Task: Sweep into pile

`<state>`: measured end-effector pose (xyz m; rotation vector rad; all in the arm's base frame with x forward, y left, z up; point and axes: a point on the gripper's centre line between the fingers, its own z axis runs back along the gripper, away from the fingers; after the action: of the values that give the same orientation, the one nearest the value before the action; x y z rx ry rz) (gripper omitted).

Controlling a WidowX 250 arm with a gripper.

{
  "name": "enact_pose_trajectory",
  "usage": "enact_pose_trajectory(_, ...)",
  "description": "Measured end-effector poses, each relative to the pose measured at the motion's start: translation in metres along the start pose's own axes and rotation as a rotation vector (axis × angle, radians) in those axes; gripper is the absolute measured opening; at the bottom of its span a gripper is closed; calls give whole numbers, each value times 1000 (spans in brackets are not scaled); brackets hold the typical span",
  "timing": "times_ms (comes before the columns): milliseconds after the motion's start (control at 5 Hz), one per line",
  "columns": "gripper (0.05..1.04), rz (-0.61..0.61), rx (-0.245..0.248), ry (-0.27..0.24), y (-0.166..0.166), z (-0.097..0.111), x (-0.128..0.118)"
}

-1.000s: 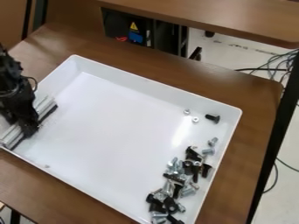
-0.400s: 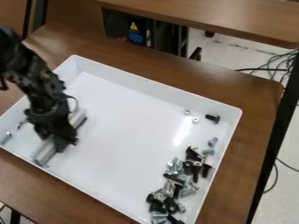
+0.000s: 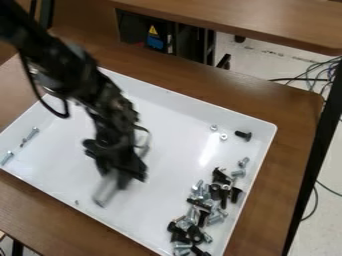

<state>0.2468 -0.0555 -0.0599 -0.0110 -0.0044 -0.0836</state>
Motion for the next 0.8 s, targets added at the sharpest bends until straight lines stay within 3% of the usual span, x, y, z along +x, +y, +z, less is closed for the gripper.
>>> enact_pose_trajectory(200,363,26,-38,37,-52,2,-1)
enact_pose_trajectory(400,363,115,-105,75,-68,7,0)
enact_pose_trajectory(600,363,213,-160,79,-60,12,8)
enact_pose_trajectory(800,363,232,-126,70,-44,17,12)
